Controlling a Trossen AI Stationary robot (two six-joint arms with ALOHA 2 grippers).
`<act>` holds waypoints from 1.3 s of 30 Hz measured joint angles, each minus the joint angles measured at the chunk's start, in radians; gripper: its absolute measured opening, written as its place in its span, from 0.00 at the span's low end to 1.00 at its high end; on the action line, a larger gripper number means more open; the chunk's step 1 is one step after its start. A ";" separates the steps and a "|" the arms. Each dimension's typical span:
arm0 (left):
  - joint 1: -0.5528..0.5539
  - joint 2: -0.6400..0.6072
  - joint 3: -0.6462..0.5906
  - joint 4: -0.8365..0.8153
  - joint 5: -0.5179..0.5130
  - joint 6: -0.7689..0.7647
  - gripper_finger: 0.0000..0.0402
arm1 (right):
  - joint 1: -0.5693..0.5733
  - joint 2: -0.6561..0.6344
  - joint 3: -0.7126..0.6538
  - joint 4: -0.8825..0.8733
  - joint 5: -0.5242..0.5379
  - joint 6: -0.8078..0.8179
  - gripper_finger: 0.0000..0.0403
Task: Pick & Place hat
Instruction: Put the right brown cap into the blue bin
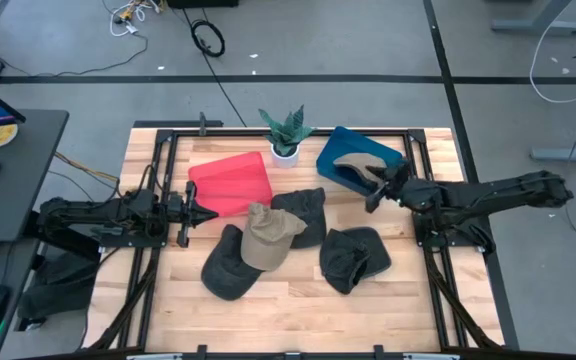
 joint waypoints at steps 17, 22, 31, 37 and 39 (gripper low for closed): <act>0.000 0.000 0.000 0.000 0.000 0.000 0.01 | -0.092 -0.095 0.000 -0.424 -0.045 0.324 0.36; 0.000 0.000 0.000 0.000 0.000 0.000 0.01 | -0.115 -0.037 0.000 -0.444 -0.133 0.355 0.32; 0.000 0.000 0.000 0.000 0.000 0.000 0.01 | -0.150 0.118 0.000 -0.270 -0.151 0.301 0.27; 0.000 0.000 0.000 0.000 0.000 0.000 0.01 | -0.176 0.245 0.002 -0.044 -0.154 0.201 0.26; 0.000 0.000 0.000 0.000 0.000 0.000 0.01 | -0.194 0.293 0.002 -0.007 -0.154 0.195 0.25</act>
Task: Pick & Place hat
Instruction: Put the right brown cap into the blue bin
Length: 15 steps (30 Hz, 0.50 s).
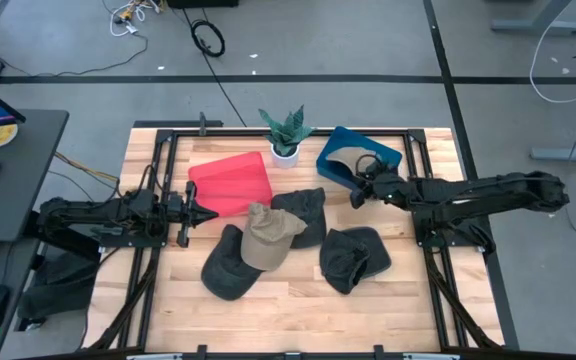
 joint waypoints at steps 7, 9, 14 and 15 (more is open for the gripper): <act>0.000 0.000 0.000 0.000 0.000 0.000 0.01 | -0.058 0.151 0.000 0.107 0.000 -0.069 0.23; 0.000 0.000 0.000 0.000 0.000 0.000 0.01 | -0.067 0.180 0.000 0.153 -0.006 -0.084 0.23; 0.000 0.000 0.000 0.000 0.000 0.000 0.01 | -0.099 0.248 0.000 0.287 -0.064 -0.113 0.23; 0.000 0.000 0.000 0.000 0.000 0.000 0.01 | -0.105 0.262 0.000 0.316 -0.079 -0.120 0.23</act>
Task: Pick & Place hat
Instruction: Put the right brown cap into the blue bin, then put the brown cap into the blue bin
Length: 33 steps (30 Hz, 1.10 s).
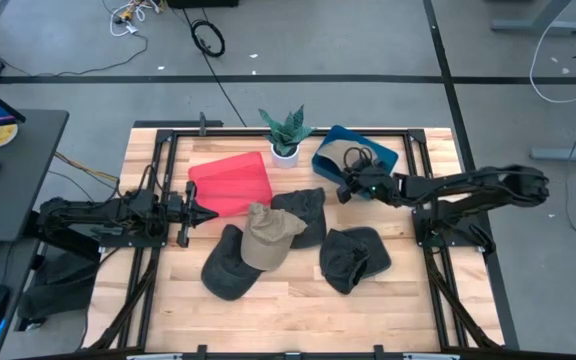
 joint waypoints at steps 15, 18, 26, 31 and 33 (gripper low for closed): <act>0.000 0.000 0.000 0.000 0.000 0.000 0.01 | -0.053 0.081 0.000 0.088 -0.040 -0.107 0.14; 0.000 0.000 0.000 0.000 0.000 0.000 0.01 | -0.051 0.081 0.000 0.086 -0.042 -0.137 0.03; 0.000 0.000 0.000 0.000 0.000 0.000 0.01 | -0.031 0.039 -0.001 0.027 -0.049 -0.180 0.00; 0.000 0.000 0.000 0.000 0.000 0.000 0.01 | -0.011 -0.051 -0.001 -0.048 -0.051 -0.194 0.00; 0.000 0.000 0.000 0.000 0.000 0.000 0.01 | -0.009 -0.093 -0.001 -0.086 -0.050 -0.199 0.00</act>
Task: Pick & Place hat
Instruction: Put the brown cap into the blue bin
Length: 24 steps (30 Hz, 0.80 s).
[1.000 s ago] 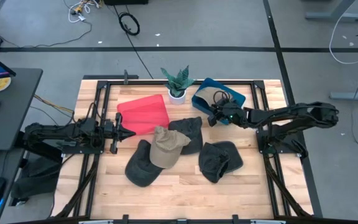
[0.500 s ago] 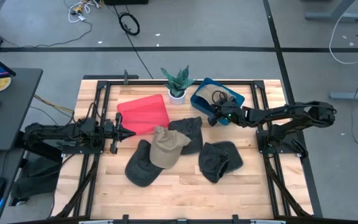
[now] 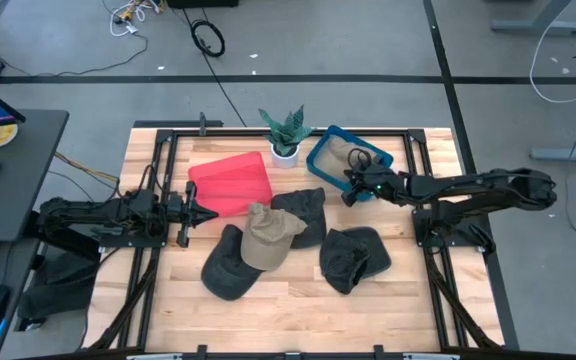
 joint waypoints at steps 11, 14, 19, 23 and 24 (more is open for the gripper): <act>0.000 0.000 0.000 0.000 0.000 0.000 0.01 | 0.016 -0.083 0.000 0.001 -0.225 0.001 0.05; 0.000 0.000 0.000 0.000 0.000 0.000 0.01 | 0.026 -0.083 0.000 0.058 -0.375 -0.022 0.06; 0.000 0.000 0.000 0.000 0.000 0.000 0.01 | 0.063 -0.083 0.000 0.167 -0.565 -0.035 0.07; 0.000 0.000 0.000 0.000 0.000 0.000 0.01 | 0.111 -0.083 0.000 0.240 -0.594 -0.067 0.07; 0.000 0.000 0.000 0.000 0.000 0.000 0.01 | 0.124 -0.083 0.000 0.257 -0.594 -0.077 0.07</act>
